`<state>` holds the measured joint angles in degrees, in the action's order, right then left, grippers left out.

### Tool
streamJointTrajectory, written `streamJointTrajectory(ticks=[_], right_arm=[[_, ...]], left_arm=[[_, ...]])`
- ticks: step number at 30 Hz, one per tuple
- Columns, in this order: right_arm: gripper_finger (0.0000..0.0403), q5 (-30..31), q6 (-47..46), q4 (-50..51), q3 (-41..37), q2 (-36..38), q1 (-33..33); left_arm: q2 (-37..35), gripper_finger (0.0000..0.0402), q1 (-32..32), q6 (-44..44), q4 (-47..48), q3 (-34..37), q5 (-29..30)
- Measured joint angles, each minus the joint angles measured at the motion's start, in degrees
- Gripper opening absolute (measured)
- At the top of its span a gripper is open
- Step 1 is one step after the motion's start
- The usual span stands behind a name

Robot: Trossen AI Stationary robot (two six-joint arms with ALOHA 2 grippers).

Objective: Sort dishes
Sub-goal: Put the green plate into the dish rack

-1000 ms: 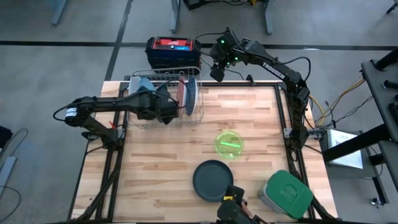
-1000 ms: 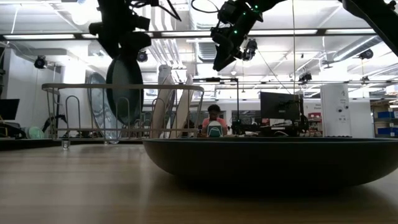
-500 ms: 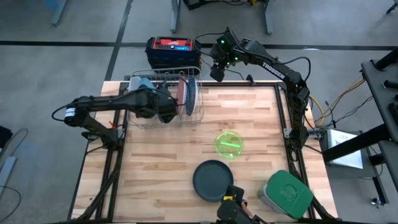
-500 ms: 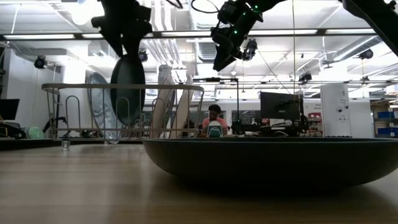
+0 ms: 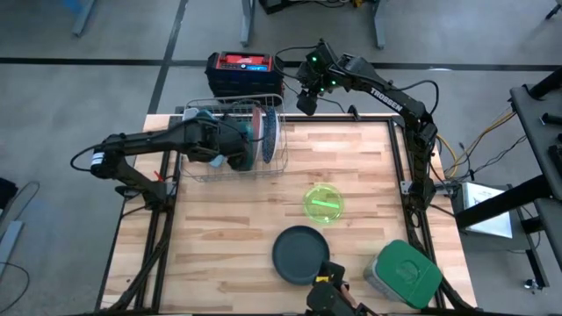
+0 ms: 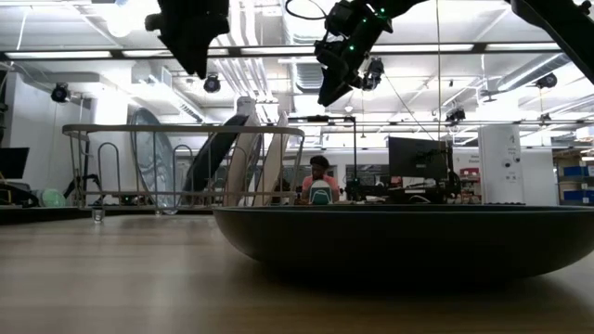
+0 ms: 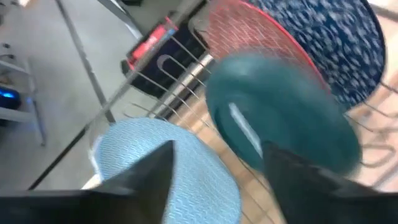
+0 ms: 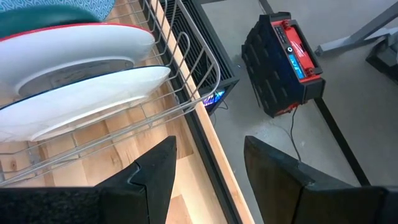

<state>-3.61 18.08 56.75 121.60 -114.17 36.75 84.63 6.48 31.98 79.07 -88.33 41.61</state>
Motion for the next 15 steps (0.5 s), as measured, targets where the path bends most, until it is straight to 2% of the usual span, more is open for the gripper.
streamJointTrajectory(ticks=[4, 5, 6, 11, 15], right_arm=[[0.0179, 0.0, 0.0, 0.0, 0.0, 0.0, 0.0], [0.0179, 0.0, 0.0, 0.0, 0.0, 0.0, 0.0], [0.0179, 0.0, 0.0, 0.0, 0.0, 0.0, 0.0], [0.0179, -0.5, 0.0, 0.0, 0.0, 0.0, 0.0], [0.0179, -1.4, 0.2, 0.0, 0.0, 0.0, 0.0]], left_arm=[[0.2, 0.0055, -0.1, 0.0, -0.1, 2.1, -2.1], [0.2, 0.0029, -0.1, 0.3, -0.6, 2.6, -1.9], [0.2, 0.0018, -0.1, 0.7, -1.1, 2.9, -1.7], [0.2, 0.0032, -0.2, 1.5, -2.8, 4.5, -1.2], [0.3, 0.0026, -0.9, -2.3, -6.8, 6.9, -5.5]])
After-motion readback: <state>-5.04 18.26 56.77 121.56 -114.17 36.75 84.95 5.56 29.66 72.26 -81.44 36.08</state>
